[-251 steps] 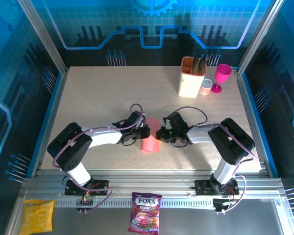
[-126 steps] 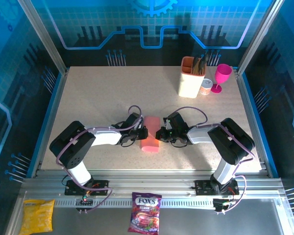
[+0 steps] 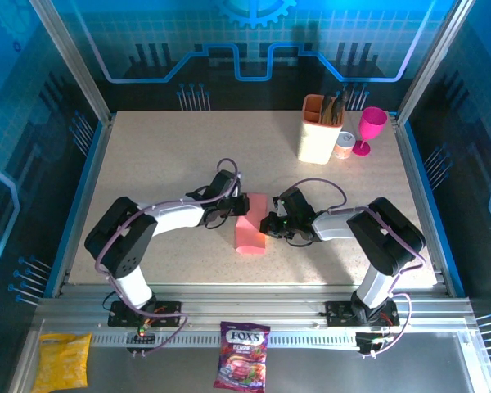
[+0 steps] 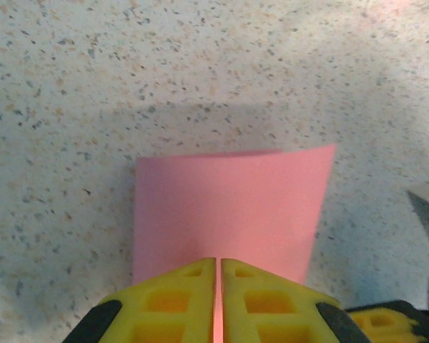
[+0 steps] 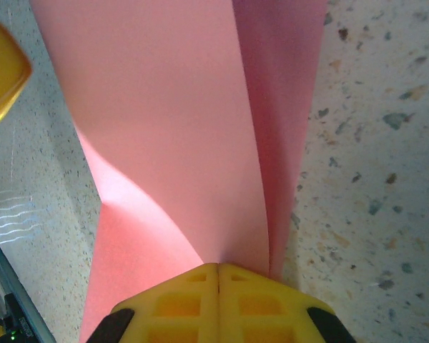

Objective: Fold a paper plane with a square sheet of paper (pick it up from the middle)
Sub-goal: First fold the square sheet of paper in half at the center of the table.

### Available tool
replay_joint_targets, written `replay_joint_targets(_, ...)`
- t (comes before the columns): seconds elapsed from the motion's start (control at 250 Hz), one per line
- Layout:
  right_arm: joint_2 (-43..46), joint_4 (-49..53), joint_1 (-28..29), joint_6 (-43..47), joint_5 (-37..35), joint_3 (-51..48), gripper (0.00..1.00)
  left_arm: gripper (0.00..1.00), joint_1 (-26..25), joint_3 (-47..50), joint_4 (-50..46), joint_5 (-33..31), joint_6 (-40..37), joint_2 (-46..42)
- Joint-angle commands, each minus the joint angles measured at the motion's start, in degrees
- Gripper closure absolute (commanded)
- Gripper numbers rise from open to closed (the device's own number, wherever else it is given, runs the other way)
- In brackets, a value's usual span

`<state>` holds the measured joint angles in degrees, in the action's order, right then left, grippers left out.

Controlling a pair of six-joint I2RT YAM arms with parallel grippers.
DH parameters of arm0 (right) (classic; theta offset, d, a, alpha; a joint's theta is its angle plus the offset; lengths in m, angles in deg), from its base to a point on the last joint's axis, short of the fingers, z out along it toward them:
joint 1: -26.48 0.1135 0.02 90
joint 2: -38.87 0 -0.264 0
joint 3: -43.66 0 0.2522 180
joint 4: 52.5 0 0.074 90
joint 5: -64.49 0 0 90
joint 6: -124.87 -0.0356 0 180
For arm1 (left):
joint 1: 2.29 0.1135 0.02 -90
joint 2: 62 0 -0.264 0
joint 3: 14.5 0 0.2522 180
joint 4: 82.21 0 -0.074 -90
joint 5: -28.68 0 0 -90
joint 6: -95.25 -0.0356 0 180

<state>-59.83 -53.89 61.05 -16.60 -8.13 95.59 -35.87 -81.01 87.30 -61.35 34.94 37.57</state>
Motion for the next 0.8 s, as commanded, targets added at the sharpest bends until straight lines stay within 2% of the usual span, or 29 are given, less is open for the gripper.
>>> replay_joint_targets(0.0,-2.8,4.3,1.4,0.3,-1.4,-2.3,1.00,0.89,1.5,-2.3,-1.5,1.5,-2.7,3.2)
replay_joint_targets(0.224,-3.0,4.2,1.4,0.4,-1.4,-2.7,1.00,0.90,2.9,-3.1,-0.9,0.1,-4.1,8.5)
replay_joint_targets(0.391,-2.8,4.3,1.4,0.5,-1.5,-2.9,1.00,0.92,3.1,-1.2,0.3,0.1,-3.6,8.1)
replay_joint_targets(0.595,-2.8,4.6,1.4,0.6,-1.7,-2.8,1.00,0.88,2.3,2.6,0.2,3.2,-0.7,-1.7)
replay_joint_targets(0.795,-3.3,4.6,1.5,0.6,-1.8,-2.6,1.00,0.87,-2.1,8.2,-1.2,4.9,2.4,-11.4)
